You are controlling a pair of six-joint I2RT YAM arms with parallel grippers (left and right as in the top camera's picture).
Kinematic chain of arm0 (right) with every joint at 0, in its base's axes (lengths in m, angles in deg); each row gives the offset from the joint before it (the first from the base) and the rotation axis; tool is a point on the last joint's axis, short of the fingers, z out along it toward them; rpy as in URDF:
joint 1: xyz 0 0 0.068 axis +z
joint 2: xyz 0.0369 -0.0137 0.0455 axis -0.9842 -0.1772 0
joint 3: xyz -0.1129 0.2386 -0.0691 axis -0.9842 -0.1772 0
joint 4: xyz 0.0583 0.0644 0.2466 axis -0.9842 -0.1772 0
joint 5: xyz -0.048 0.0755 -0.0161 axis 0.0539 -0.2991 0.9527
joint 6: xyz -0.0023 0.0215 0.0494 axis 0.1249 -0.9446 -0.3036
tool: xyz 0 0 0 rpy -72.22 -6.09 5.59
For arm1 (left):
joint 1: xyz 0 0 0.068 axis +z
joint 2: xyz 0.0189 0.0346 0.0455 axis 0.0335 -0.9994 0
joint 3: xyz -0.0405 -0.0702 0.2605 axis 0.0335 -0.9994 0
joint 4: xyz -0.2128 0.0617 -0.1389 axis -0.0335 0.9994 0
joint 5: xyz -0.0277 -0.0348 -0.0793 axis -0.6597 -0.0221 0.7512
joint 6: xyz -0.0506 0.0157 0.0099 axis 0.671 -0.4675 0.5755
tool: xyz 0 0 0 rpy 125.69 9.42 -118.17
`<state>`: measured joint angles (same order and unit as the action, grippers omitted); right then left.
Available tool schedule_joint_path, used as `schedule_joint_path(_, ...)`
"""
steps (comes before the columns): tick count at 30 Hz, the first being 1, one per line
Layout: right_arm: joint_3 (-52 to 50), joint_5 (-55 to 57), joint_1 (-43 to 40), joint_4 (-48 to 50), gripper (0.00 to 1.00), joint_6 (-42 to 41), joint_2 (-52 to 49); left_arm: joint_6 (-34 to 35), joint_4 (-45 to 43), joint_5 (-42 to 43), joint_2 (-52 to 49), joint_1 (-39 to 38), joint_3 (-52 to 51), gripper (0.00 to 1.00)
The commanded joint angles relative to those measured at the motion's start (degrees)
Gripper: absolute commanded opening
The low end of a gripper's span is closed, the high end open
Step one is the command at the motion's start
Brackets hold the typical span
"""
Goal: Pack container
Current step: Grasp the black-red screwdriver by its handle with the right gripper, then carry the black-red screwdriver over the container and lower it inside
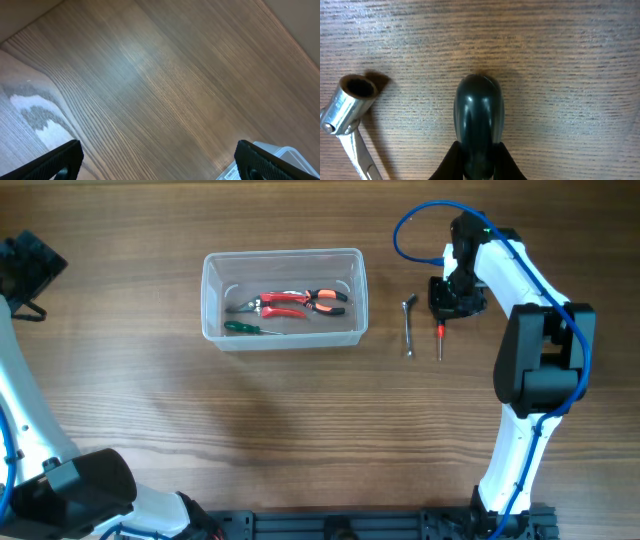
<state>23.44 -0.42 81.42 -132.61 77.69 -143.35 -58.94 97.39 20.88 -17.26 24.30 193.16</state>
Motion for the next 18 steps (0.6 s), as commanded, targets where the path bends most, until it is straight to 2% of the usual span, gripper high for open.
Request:
schedule_joint_path(1,0.9,0.5,0.1,-1.7,0.04,-1.0,-0.7,-0.9,0.0,0.5,-0.1,0.3,0.2,1.0)
schedule_joint_path(5,9.0,0.2,0.1,-6.9,0.04,-1.1,2.8,-0.9,0.0,0.5,-0.1,0.3,0.2,1.0)
schedule_joint_path(10,21.8,-4.7,2.2,-10.1,0.04,-0.2,11.7,-0.9,0.0,0.5,-0.1,0.3,0.2,1.0)
schedule_joint_path(15,28.3,-12.1,8.2,-4.9,0.04,7.9,22.3,-0.9,0.0,0.5,-0.1,0.3,0.2,1.0)
schedule_joint_path(18,28.3,-15.2,14.5,-1.4,0.04,19.0,27.0,-0.9,0.0,0.5,-0.1,0.3,0.2,1.0)
